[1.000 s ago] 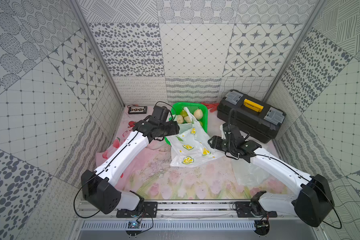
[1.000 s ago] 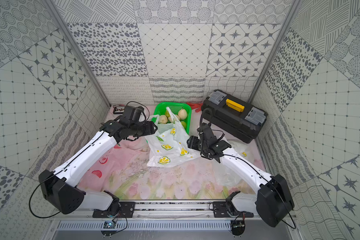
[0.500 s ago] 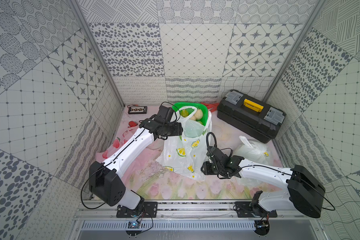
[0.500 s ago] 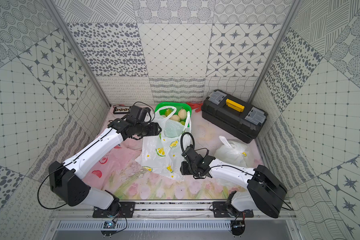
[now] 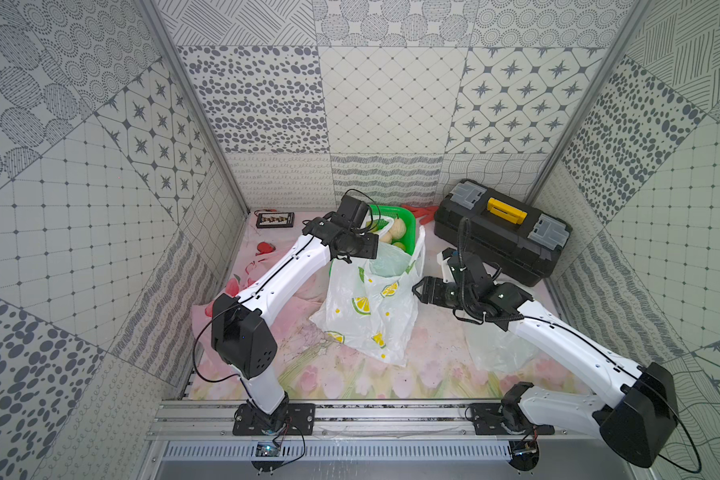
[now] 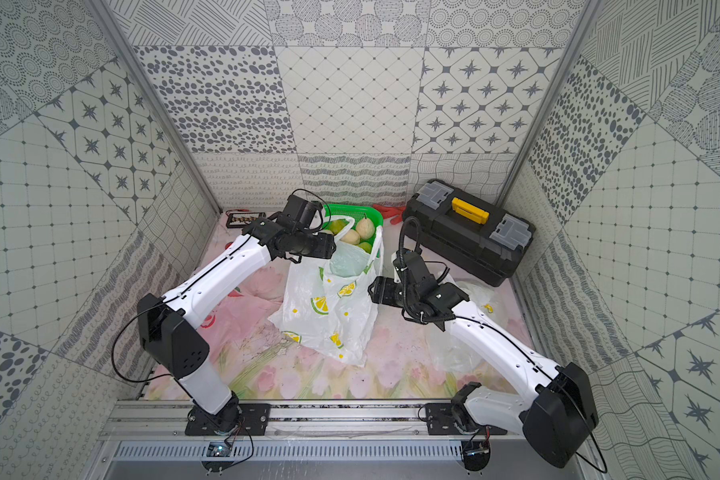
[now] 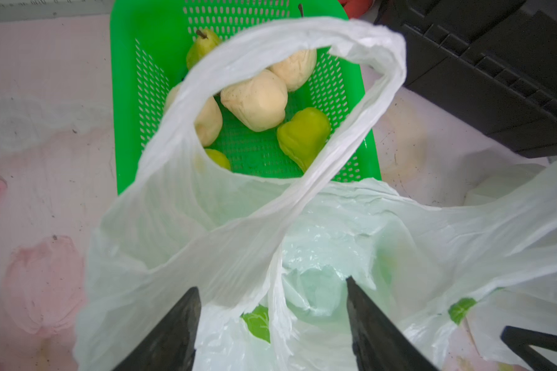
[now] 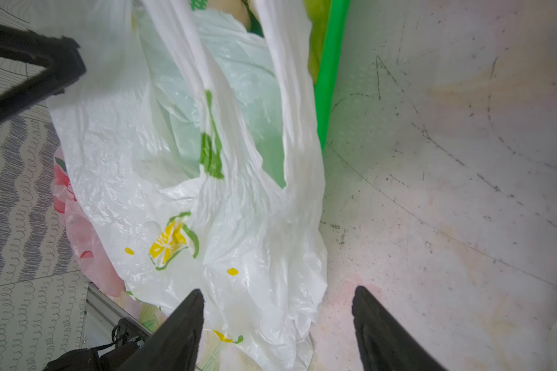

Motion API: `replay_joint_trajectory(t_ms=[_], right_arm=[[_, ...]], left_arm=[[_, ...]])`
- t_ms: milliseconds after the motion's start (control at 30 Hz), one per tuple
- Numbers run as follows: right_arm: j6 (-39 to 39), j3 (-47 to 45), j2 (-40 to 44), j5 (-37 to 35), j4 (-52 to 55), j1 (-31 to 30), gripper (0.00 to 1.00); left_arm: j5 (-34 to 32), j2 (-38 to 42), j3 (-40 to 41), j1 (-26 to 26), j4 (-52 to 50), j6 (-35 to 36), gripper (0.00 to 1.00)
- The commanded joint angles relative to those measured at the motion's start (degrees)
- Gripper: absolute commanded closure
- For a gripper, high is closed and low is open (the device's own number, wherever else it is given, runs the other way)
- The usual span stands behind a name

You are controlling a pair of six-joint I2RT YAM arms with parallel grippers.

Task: Place the pears into plastic bags & tie knots
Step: Place the plastic bag at the center of the board, then pick up the plastic bag at the center of the board.

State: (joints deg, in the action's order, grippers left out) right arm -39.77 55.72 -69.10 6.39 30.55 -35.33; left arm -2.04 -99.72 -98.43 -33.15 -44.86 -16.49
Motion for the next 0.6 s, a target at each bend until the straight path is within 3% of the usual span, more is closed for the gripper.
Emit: replay_joint_trajectory(t_ms=[0, 200, 333, 433, 567], right_arm=[[0.32, 0.72, -2.66, 1.55, 0.57, 0.93, 0.26], [-3.13, -1.90, -2.06, 1.31, -2.57, 1.16, 0.26], [-4.59, -3.78, -0.57, 1.20, -3.16, 1.17, 0.26], [-5.38, -4.81, 0.01, 1.58, -3.54, 1.14, 0.26], [-5.03, -4.49, 0.11, 1.10, -3.02, 1.30, 0.26]], left_arm=[[-11.41, -4.14, -8.05, -2.23, -3.58, 13.31, 0.25], [-7.49, -12.78, -16.89, -2.39, -5.43, 19.98, 0.23], [-11.65, -19.04, -22.52, -2.36, -6.91, 22.68, 0.26], [-15.54, -21.65, -24.08, -2.36, -4.65, 24.08, 0.33], [-15.35, -21.90, -20.29, -2.39, 2.15, 27.07, 0.50]])
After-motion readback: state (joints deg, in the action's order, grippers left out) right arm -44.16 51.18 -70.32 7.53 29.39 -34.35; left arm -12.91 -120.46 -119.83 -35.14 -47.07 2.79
